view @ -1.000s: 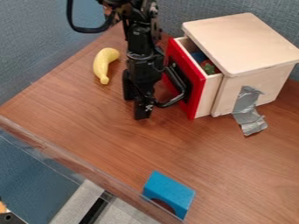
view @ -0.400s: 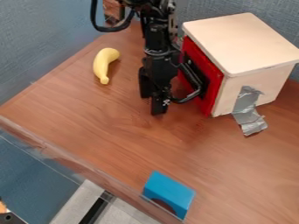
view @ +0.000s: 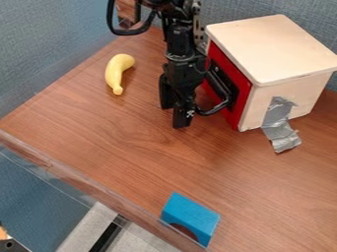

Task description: Closed the drawer

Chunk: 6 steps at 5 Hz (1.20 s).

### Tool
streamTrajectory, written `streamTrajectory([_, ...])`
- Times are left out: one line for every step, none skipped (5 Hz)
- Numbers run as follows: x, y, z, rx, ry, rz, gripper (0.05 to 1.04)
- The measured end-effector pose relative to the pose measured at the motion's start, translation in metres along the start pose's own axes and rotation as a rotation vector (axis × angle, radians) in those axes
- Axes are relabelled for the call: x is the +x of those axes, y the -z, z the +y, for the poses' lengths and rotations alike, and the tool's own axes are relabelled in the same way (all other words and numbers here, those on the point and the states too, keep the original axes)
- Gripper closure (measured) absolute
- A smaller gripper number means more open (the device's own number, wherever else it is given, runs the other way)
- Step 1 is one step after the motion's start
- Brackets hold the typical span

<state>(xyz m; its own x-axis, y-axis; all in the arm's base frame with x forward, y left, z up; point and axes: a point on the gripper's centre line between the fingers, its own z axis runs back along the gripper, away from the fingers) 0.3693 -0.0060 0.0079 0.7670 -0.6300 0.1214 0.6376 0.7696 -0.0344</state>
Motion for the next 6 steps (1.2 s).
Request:
streamTrajectory([-0.008,0.001,-0.009,0.049,0.025,0.002,0.082])
streamTrajectory([-0.03,-0.006,-0.016,0.092,-0.02,0.012,0.084])
streamTrajectory([-0.03,-0.024,-0.01,0.088,-0.1,-0.056,0.084])
streamTrajectory([-0.032,-0.052,-0.005,0.08,-0.203,-0.122,0.084])
streamTrajectory([-0.042,-0.082,0.003,0.127,-0.346,-0.148,0.084])
streamTrajectory([-0.052,-0.109,0.003,0.159,-0.38,-0.16,0.084])
